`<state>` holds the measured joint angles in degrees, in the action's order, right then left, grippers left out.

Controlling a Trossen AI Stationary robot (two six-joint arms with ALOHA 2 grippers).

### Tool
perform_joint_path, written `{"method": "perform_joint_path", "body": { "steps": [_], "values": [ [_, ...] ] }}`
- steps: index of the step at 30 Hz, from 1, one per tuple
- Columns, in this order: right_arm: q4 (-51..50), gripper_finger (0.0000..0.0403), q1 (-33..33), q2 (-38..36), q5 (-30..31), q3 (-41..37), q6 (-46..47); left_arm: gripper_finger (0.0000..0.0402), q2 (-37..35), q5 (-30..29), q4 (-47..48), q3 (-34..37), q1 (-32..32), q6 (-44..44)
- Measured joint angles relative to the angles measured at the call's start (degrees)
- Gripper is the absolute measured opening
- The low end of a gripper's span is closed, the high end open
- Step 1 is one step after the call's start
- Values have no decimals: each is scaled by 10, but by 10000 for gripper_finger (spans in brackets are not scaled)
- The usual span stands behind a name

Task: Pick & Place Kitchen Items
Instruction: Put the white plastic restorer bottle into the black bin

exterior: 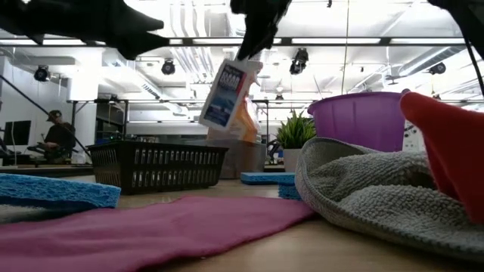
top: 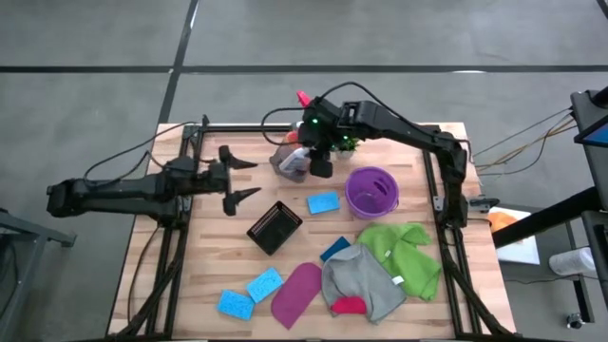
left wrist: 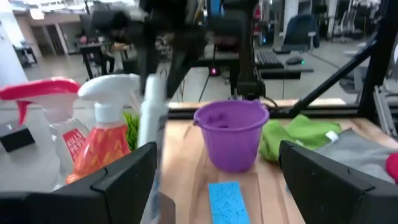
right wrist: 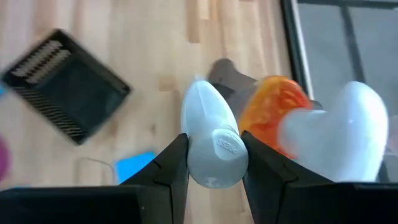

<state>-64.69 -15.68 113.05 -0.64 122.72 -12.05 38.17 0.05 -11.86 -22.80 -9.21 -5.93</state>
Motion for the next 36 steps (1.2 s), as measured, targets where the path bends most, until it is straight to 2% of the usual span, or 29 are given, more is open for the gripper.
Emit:
{"method": "perform_joint_path", "body": {
  "steps": [9, 17, 26, 30, 36],
  "values": [
    [11, 116, -22, 47, 10, 19, 20, 336, -44, 0, 21, 4, 0, 0],
    [-89, 116, -22, 129, 13, 125, 22, 335, -43, -4, 27, 5, 0, 0],
    [-75, 119, -22, 128, 14, 112, 9, 335, -43, -4, 30, 6, -1, 0],
    [-65, 144, -17, 125, 11, 122, -1, 335, -43, -4, 31, 6, -2, 0],
    [-45, 219, -15, 119, 6, 120, -13, 335, -43, -4, 33, 6, -2, -1]
  ]
}}
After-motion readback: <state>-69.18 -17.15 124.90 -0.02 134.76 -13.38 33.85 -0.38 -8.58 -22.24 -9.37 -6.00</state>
